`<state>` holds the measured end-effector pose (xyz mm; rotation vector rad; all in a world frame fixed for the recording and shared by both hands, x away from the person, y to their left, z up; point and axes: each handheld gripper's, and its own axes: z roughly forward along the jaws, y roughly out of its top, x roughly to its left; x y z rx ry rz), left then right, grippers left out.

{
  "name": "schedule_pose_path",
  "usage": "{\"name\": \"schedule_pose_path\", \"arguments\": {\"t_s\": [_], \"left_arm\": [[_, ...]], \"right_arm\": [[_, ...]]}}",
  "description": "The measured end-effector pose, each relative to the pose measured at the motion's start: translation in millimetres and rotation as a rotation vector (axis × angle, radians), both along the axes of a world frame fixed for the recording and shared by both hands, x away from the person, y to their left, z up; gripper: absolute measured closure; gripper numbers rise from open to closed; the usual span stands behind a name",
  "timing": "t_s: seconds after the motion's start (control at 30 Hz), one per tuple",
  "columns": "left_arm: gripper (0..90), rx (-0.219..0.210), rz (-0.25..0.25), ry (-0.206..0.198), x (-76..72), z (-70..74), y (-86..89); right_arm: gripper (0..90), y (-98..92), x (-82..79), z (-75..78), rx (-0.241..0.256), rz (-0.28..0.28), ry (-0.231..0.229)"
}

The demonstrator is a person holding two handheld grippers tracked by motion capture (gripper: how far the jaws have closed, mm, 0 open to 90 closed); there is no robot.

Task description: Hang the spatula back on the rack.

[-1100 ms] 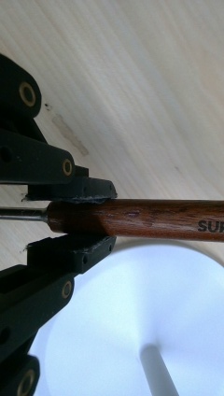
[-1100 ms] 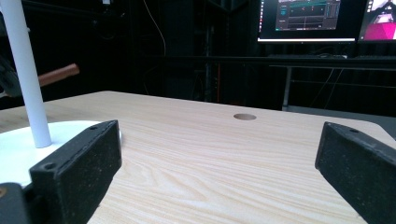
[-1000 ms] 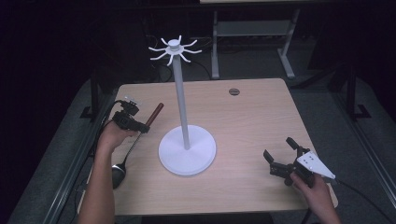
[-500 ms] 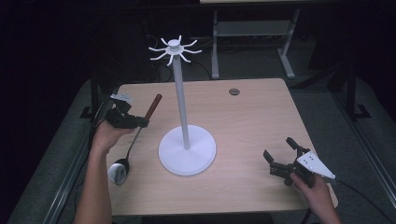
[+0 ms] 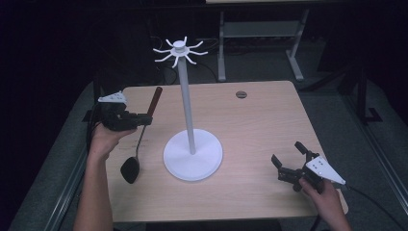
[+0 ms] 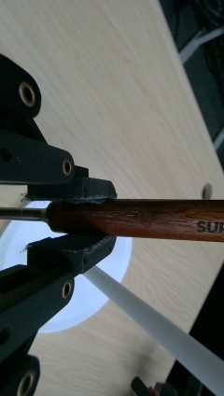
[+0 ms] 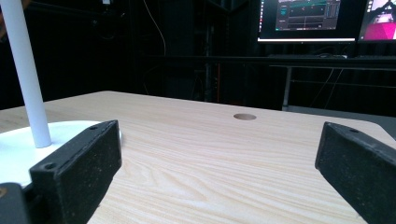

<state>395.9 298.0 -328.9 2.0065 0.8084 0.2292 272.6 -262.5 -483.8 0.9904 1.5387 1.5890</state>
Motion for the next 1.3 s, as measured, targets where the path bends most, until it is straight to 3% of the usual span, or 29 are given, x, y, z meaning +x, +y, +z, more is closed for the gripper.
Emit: {"name": "schedule_pose_path", "arguments": {"t_s": [0.23,0.37,0.53,0.57,0.67,0.77,0.97,1.3], "left_arm": [[73.4,-0.047,-0.024,-0.068,-8.6,11.8,2.5],[73.4,-0.102,-0.044,-0.117,-15.4,21.8,5.8],[73.5,-0.133,-0.055,-0.154,-20.3,28.4,6.7],[73.4,-0.158,-0.058,-0.179,-23.0,32.5,5.6],[73.4,-0.180,-0.068,-0.198,-25.6,36.8,4.5],[73.4,-0.217,-0.093,-0.242,-32.9,48.6,-1.3],[73.4,-0.251,-0.122,-0.307,-46.7,69.3,-11.6],[73.4,-0.271,-0.181,-0.365,-59.5,95.0,-26.2]], "right_arm": [[0.0,-0.1,0.1,0.0,0.001,0.000,0.001],[0.0,-0.1,0.0,0.0,0.000,0.000,0.000],[0.0,-0.1,0.0,0.0,0.000,0.000,0.000],[0.0,-0.1,0.1,0.0,0.000,0.000,0.000],[0.0,-0.1,0.0,0.0,0.000,0.000,0.001],[0.0,0.0,0.0,0.0,0.001,0.000,0.001],[0.0,-0.1,0.1,0.0,0.001,0.000,0.000],[0.0,-0.1,0.1,0.1,0.002,-0.001,0.001]]}}
